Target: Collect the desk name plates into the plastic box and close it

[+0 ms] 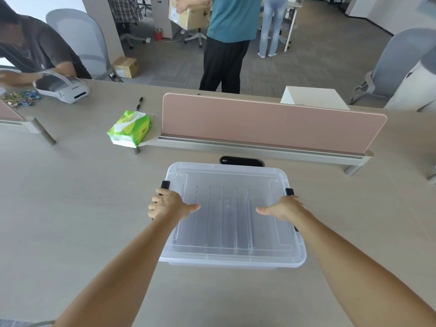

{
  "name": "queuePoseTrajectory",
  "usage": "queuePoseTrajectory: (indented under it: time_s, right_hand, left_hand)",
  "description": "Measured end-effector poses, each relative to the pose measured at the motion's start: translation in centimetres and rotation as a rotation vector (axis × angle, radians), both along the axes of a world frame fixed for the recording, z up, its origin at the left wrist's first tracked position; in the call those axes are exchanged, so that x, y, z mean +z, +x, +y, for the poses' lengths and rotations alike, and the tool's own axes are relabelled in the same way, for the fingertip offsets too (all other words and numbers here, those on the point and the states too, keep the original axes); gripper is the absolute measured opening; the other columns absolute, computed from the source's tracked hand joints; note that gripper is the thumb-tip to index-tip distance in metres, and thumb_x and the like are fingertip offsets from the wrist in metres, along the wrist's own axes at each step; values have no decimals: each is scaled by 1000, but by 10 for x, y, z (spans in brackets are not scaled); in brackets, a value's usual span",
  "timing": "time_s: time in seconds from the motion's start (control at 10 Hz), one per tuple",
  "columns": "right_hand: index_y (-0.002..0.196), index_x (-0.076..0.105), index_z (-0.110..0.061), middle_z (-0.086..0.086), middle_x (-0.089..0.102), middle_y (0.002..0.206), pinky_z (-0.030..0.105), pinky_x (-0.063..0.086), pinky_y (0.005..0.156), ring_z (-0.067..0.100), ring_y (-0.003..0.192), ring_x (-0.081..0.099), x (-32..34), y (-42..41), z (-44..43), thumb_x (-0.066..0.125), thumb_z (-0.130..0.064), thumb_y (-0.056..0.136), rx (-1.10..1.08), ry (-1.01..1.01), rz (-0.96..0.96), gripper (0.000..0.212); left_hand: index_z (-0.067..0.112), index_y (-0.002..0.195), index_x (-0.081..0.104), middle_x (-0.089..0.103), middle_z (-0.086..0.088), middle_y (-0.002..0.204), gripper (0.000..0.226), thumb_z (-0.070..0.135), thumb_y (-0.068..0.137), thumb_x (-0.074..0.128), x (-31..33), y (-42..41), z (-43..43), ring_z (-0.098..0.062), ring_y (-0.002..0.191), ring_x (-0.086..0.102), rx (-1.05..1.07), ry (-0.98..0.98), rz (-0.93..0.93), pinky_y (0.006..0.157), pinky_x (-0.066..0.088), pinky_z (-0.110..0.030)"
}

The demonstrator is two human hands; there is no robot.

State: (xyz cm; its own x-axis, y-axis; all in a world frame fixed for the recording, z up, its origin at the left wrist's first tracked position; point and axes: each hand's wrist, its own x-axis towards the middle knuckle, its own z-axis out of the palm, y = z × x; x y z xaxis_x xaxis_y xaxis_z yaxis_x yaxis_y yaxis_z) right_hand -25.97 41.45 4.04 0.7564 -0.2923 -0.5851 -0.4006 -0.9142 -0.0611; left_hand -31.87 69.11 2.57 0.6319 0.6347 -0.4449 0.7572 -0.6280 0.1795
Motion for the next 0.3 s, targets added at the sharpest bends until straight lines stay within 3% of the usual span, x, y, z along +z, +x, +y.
queuePoseTrajectory:
  time_s: [0.1, 0.2, 0.3]
  right_hand:
    - [145, 26, 2, 12, 32, 145, 33, 47, 86, 28, 126, 45, 7, -7, -4, 64, -82, 59, -10, 61, -20, 127]
    - [150, 6, -1, 14, 26, 150, 39, 47, 92, 30, 130, 41, 9, -24, -9, 65, -80, 61, -32, 124, -61, 133]
    - [151, 16, -15, 9, 25, 153, 42, 43, 98, 30, 136, 36, 35, -26, -14, 63, -71, 72, -70, 373, -217, 107]
  left_hand:
    - [1, 149, 8, 40, -19, 136, 127, 83, 65, 57, -8, -11, 10, -36, 123, 45, -180, 69, -77, 98, 43, -41]
    - [18, 154, 8, 17, -24, 153, 96, 78, 83, 30, -22, -38, 13, -38, 137, 28, -416, 211, -229, 111, 33, -44]
    - [28, 155, 15, -4, -21, 160, 78, 71, 90, 21, -33, -50, 13, -34, 148, 2, -502, 237, -303, 119, 17, -43]
